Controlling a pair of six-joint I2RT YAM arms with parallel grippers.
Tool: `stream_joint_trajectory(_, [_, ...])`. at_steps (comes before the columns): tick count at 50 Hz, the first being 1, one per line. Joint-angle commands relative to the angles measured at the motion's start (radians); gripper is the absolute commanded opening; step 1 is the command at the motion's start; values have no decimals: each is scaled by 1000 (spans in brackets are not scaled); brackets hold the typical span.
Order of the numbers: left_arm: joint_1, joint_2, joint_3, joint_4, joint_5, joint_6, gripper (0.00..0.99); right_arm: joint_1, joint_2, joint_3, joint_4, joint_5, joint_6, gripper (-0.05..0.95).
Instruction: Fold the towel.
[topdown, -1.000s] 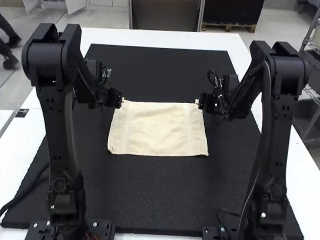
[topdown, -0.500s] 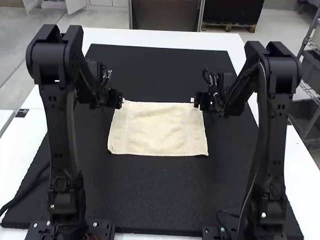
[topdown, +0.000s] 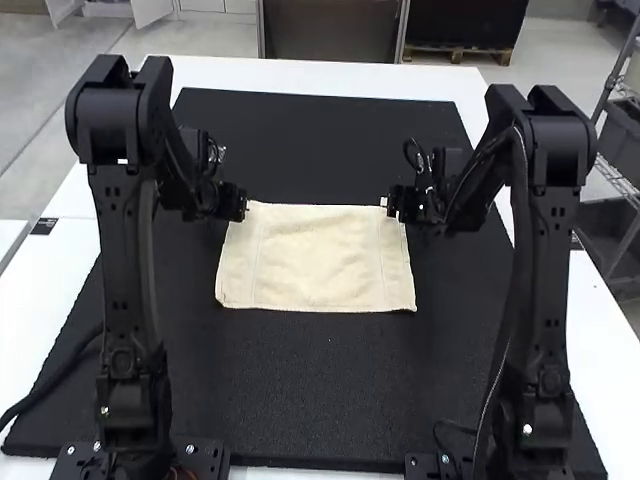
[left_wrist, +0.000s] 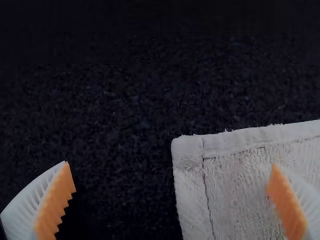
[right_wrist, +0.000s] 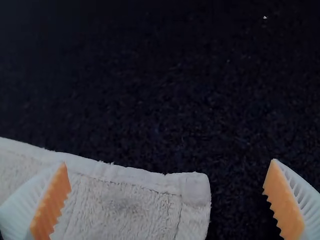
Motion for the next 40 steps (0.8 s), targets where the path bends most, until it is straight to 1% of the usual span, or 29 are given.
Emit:
stream_joint_trajectory(1, [-21,6,27,4,6,-9,903,12,18,22,-2,5,3,903])
stream_joint_trajectory(6, [-24,10,27,7,6,-9,903,12,26,22,-11,7,3,902])
stream_joint_trajectory(10, [-26,13,31,10,6,-9,902,12,32,24,-16,5,4,877])
stream_joint_trajectory(13, [-26,13,34,9,6,-9,859,12,32,24,-19,5,7,856])
stream_joint_trajectory(18, [-26,15,34,6,6,-7,848,12,35,28,-31,5,12,846])
stream_joint_trajectory(19, [-26,16,34,6,6,-7,828,12,36,28,-32,5,13,844])
stream_joint_trajectory(22, [-24,16,34,4,6,-6,790,13,40,35,-42,5,21,774])
stream_joint_trajectory(23, [-23,16,34,3,6,-6,764,12,40,38,-46,5,21,759])
stream_joint_trajectory(29, [-20,21,33,1,11,-4,682,15,46,50,-78,4,21,756])
stream_joint_trajectory(35, [-18,21,30,0,12,-4,682,26,47,53,-82,5,21,756])
stream_joint_trajectory(37, [-18,21,30,-2,14,-4,680,27,47,58,-98,5,21,754])
stream_joint_trajectory(39, [-18,23,31,-5,17,-4,679,32,49,58,-98,4,23,670])
stream_joint_trajectory(40, [-18,21,30,-8,21,-4,638,32,50,58,-98,4,26,616])
